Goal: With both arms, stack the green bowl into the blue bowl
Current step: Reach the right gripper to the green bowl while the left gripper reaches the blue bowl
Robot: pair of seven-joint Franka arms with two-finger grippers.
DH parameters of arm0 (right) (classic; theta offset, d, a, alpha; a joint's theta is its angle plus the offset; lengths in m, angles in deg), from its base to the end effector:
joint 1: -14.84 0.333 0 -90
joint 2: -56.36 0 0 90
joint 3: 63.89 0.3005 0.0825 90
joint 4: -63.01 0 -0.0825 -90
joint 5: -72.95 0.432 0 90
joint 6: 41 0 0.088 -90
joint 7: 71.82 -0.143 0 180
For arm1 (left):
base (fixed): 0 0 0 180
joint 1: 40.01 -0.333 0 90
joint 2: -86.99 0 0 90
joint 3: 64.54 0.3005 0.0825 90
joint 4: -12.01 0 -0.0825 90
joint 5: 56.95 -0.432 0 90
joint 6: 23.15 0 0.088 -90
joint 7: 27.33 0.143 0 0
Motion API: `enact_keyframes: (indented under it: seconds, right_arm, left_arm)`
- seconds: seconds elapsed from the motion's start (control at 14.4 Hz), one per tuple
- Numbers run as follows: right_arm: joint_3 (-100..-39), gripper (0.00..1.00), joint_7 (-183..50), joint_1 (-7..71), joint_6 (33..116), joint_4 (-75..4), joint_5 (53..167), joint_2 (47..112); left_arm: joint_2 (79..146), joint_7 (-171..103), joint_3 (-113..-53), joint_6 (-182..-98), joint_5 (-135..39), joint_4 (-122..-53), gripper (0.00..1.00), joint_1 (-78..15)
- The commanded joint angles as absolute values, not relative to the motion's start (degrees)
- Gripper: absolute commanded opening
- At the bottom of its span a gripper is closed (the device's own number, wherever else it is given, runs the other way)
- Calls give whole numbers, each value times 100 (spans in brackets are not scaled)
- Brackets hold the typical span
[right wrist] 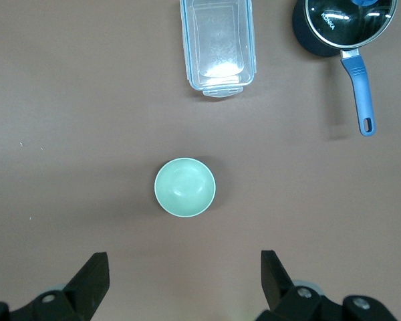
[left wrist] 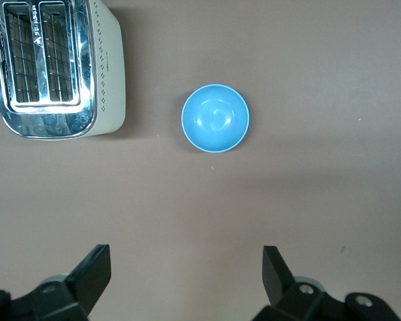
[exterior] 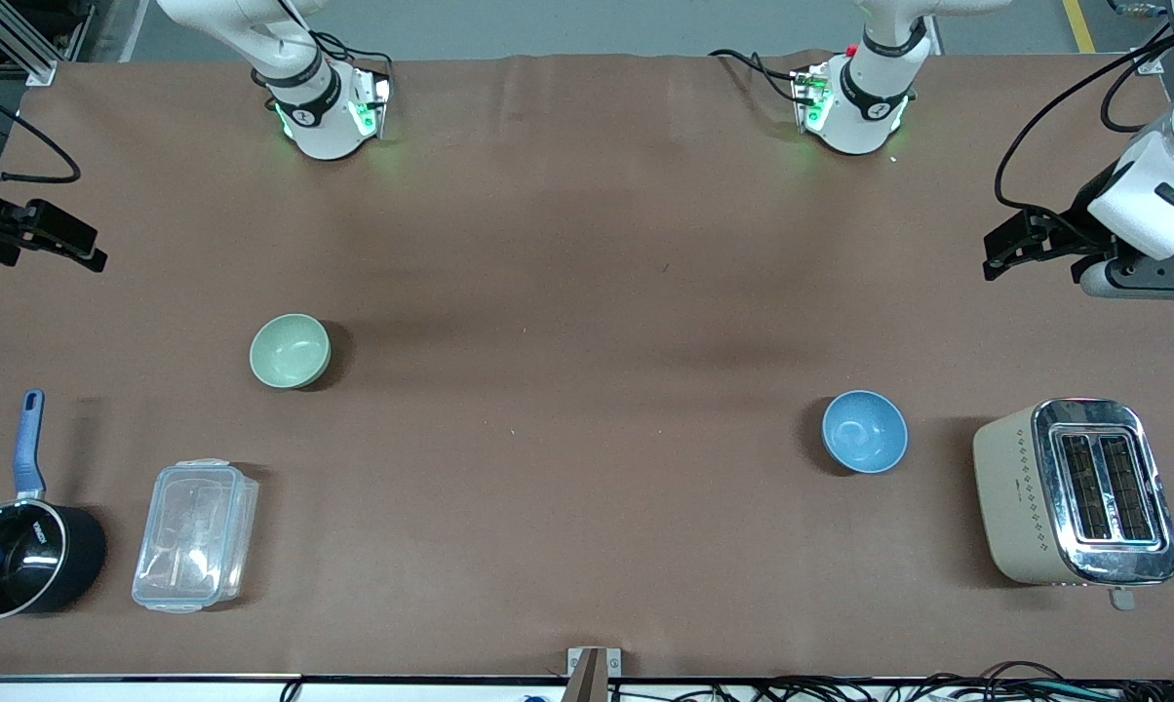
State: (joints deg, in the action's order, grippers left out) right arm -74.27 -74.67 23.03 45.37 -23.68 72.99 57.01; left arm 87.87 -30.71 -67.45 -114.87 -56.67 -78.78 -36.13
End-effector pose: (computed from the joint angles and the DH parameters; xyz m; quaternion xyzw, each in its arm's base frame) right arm 0.5987 -0.0223 0.5906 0.9990 -0.0440 -0.0084 0.0007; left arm 0.6051 -0.0726 0.5592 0.9996 -0.0297 0.0002 0.0029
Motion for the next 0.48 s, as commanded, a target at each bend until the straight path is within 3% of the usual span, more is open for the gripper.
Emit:
enact_keyframes:
  seconds: [0.0, 0.42]
  right_arm:
    - [-7408, 100, -7445, 2275, 4584, -2444, 7286, 5654]
    - [-7417, 100, -7445, 2301, 4575, -2435, 7286, 5671]
  left_arm:
    - [8805, -2997, -6718, -11341, -5669, -7737, 100, -3631]
    - [9296, -2979, -6726, -11332, -5599, -7649, 100, -3623]
